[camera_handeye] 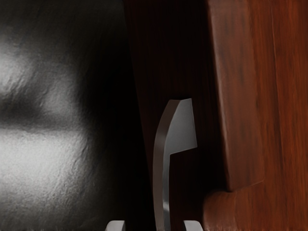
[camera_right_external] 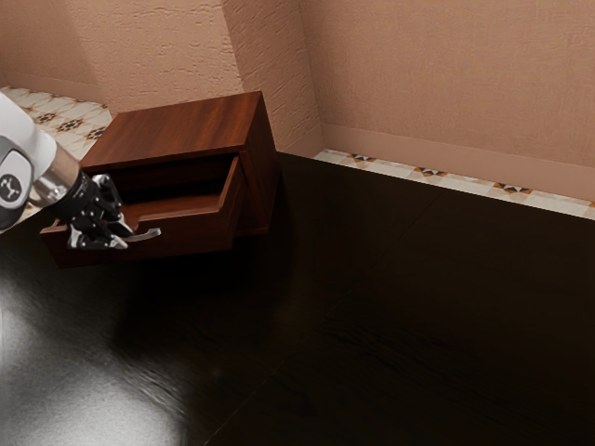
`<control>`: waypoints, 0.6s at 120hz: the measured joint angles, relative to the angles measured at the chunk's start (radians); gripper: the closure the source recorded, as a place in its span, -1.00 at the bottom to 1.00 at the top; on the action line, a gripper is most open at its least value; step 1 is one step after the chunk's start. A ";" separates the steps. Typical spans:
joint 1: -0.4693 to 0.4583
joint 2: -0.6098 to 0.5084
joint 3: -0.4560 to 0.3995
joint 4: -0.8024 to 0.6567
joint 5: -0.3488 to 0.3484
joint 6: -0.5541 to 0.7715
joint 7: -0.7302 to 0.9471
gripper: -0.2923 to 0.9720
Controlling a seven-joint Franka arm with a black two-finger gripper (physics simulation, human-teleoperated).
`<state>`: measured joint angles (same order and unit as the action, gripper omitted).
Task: Pull the drawer handle with one arm to open the drawer
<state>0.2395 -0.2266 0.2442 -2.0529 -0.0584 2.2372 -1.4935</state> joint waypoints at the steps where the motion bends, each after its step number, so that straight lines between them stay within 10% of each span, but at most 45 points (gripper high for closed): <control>1: 0.000 -0.001 0.000 0.000 0.000 0.000 0.000 0.41; 41: 0.000 -0.020 0.001 0.039 0.023 -0.025 0.001 0.08; 72: 0.010 0.068 0.010 0.301 0.053 -0.291 0.007 -0.35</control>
<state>0.2498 -0.1584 0.2543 -1.7522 -0.0050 1.9459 -1.4866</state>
